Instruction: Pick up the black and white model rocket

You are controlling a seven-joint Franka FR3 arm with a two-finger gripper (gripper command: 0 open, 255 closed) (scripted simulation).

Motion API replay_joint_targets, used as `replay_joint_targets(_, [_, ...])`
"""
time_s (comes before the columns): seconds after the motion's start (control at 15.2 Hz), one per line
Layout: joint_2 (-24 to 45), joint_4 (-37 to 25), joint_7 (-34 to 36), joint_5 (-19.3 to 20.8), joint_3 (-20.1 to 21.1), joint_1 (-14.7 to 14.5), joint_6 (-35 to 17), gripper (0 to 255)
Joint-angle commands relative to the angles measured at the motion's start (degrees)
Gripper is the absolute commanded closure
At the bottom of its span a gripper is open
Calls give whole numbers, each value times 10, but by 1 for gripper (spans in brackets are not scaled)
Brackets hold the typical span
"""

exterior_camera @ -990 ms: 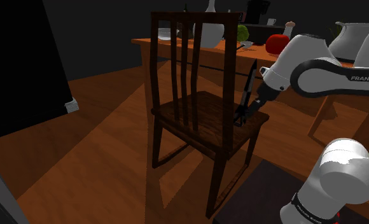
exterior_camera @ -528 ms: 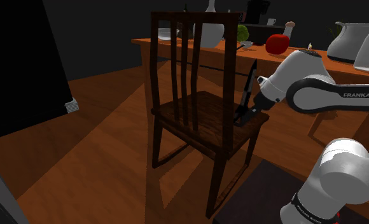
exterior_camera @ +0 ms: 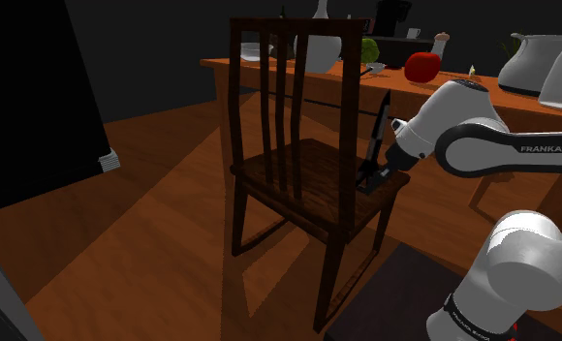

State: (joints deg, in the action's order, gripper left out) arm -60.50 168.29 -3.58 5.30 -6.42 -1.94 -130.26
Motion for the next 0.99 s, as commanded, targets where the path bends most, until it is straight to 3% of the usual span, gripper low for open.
replay_joint_targets(0.0, [0,0,0,0,0,0,0,255])
replay_joint_targets(0.26, [1,1,0,0,0,0,-1,255])
replay_joint_targets(0.92, [-5,-74,1,-7,7,-6,79,255])
